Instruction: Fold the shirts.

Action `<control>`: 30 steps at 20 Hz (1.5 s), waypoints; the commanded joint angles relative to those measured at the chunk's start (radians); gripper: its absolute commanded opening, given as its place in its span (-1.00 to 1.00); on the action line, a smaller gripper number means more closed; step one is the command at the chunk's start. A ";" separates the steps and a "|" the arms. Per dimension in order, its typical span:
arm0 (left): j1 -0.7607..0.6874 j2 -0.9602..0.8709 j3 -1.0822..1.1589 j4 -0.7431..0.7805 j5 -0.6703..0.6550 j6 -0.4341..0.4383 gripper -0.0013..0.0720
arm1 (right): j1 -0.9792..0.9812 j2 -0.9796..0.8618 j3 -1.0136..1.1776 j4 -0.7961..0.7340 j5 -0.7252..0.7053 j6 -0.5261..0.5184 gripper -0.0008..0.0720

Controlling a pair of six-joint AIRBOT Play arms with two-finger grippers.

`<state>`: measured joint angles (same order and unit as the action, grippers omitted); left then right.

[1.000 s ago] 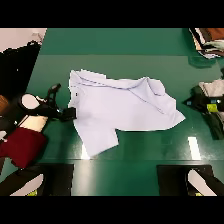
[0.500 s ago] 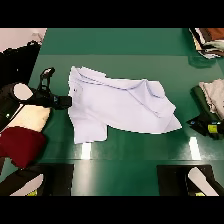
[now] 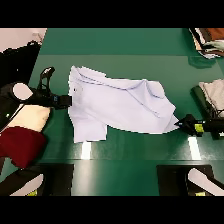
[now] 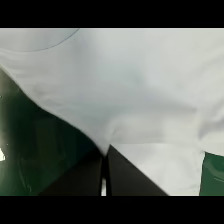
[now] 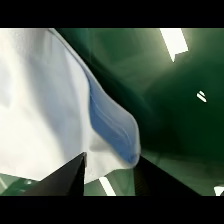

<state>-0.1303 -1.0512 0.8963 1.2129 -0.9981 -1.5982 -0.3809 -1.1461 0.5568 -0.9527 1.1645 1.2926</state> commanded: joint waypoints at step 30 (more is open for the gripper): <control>0.000 0.231 0.960 0.062 -0.156 0.027 -0.91 | 0.184 0.150 1.496 -0.276 0.397 0.155 -0.94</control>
<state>-0.1307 -0.7818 1.9778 1.2373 -1.1034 -1.5700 -0.1978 -0.9031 2.0270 -1.2098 1.4143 1.4109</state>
